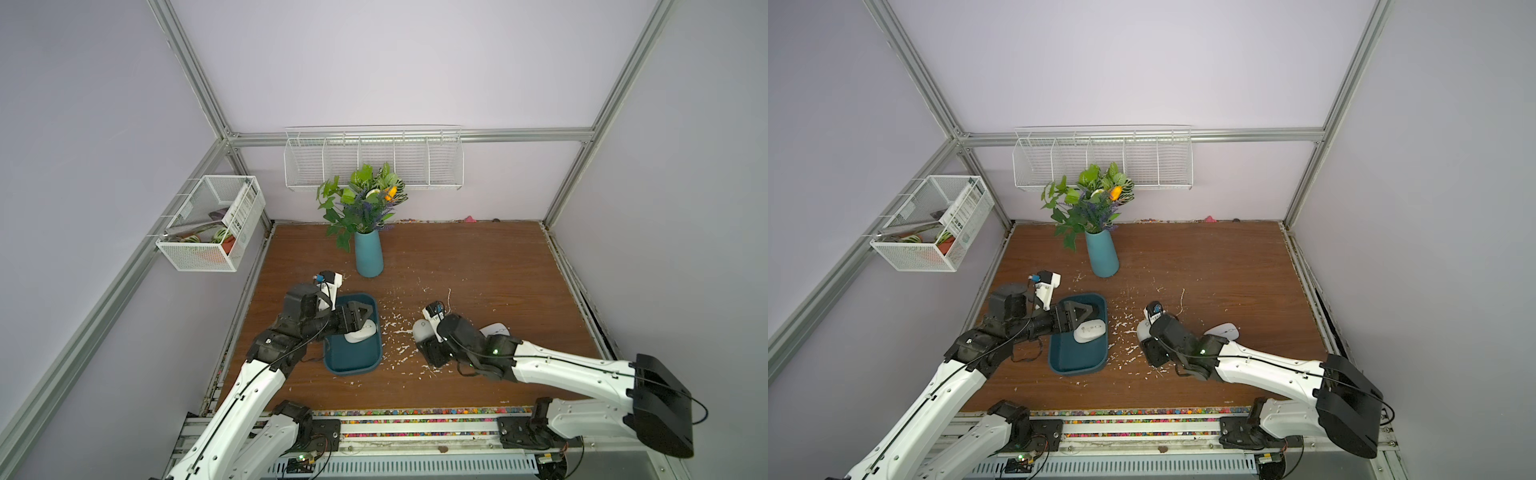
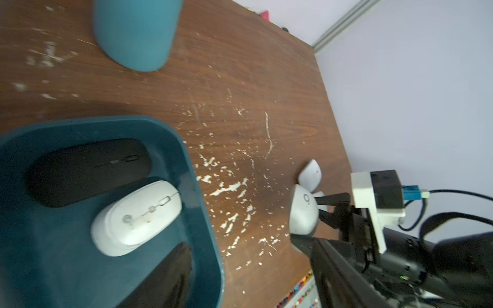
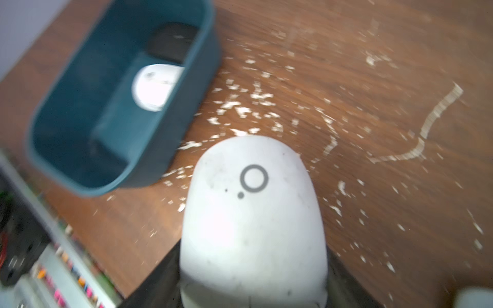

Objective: Put the mouse in the storage box
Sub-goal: Pick up the mouse from the center of the board, then place the mouse in the storage box.

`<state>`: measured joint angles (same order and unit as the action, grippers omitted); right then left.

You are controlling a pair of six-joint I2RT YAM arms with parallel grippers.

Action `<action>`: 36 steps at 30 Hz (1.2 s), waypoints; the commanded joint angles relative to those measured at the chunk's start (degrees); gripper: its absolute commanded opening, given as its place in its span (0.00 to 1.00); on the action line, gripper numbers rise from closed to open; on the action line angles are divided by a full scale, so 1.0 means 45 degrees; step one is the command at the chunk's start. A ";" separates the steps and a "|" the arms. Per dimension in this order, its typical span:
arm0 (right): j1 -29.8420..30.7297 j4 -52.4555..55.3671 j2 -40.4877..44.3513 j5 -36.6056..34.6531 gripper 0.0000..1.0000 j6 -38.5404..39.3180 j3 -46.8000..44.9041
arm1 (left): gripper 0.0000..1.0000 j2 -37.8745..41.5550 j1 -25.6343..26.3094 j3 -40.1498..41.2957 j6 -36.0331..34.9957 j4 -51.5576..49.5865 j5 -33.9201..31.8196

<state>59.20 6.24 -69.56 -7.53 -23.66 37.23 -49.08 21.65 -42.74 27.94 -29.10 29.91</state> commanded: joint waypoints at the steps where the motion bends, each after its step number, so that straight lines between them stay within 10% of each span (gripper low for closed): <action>1: 0.0328 -0.2860 0.0587 0.1862 0.57 0.2764 -0.0462 | 0.76 -0.0658 0.0195 0.0274 0.0010 0.0994 0.2470; 36: 0.1361 -0.5274 -0.0268 0.1086 0.61 0.5428 -0.0449 | 0.64 -0.3349 0.3685 0.0113 -0.0065 0.0828 0.3104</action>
<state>65.01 -13.87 -69.82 -1.19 -0.67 35.20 -63.83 37.93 -41.85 28.23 -25.02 43.81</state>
